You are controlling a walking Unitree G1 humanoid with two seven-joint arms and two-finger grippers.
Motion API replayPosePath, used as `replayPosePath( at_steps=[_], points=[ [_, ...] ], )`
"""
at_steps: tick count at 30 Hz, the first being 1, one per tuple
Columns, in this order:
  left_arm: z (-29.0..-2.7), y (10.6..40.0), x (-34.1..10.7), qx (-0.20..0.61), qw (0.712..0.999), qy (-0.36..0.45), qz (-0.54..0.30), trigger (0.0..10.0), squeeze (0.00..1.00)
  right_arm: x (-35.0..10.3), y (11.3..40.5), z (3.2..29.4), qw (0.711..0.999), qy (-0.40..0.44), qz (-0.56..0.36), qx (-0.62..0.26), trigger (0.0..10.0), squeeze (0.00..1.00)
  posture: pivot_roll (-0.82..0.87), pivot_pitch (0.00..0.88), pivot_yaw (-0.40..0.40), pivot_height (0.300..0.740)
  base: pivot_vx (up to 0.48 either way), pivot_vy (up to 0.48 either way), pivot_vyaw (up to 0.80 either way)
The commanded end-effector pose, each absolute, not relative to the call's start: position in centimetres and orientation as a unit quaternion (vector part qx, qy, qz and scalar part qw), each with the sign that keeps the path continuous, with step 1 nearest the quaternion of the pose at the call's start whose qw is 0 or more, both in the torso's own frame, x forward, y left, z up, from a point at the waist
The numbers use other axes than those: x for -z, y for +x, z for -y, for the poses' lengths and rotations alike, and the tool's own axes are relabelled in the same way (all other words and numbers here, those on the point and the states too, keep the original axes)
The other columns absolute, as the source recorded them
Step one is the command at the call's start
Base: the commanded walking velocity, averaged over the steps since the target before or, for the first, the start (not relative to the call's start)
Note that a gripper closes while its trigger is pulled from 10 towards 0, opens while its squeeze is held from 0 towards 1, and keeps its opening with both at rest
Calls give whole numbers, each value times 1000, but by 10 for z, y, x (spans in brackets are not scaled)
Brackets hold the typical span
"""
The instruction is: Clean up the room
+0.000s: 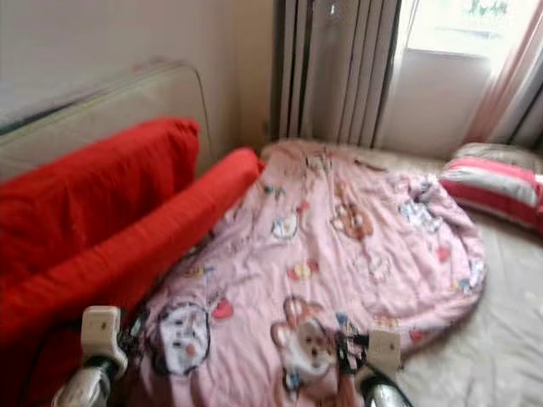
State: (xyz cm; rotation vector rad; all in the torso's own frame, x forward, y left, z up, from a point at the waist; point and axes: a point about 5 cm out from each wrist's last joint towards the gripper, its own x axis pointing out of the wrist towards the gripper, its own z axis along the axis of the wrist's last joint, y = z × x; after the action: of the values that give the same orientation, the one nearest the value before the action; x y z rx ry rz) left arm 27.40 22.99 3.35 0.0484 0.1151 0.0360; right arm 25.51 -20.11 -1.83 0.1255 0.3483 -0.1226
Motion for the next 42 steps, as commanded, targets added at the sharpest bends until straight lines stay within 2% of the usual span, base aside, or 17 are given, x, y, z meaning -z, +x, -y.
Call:
replayPosePath(
  at_steps=[1, 11, 28, 42],
  points=[
    [-231, 276, -34, -20, 998, 18, -61, 10000, 0, 17, 254, 207, 981, 64, -167, 77, 10000, 0, -6, 17, -14, 740, 0, 0, 0],
    [-230, 276, -34, -18, 998, 18, -61, 10000, 0, 18, 254, 213, 977, 56, -177, 110, 10000, 0, -5, 18, -12, 740, 0, 0, 0],
    [-230, 275, -33, -16, 998, 19, -65, 10000, 0, 21, 253, 209, 975, 52, -187, 106, 10000, 0, -4, 25, -11, 647, 0, 0, 0],
    [-233, 270, -31, -17, 997, 23, -69, 10000, 0, 23, 253, 200, 975, 55, -198, 87, 10000, 0, 16, 48, -3, 647, 0, 0, 0]
  ],
)
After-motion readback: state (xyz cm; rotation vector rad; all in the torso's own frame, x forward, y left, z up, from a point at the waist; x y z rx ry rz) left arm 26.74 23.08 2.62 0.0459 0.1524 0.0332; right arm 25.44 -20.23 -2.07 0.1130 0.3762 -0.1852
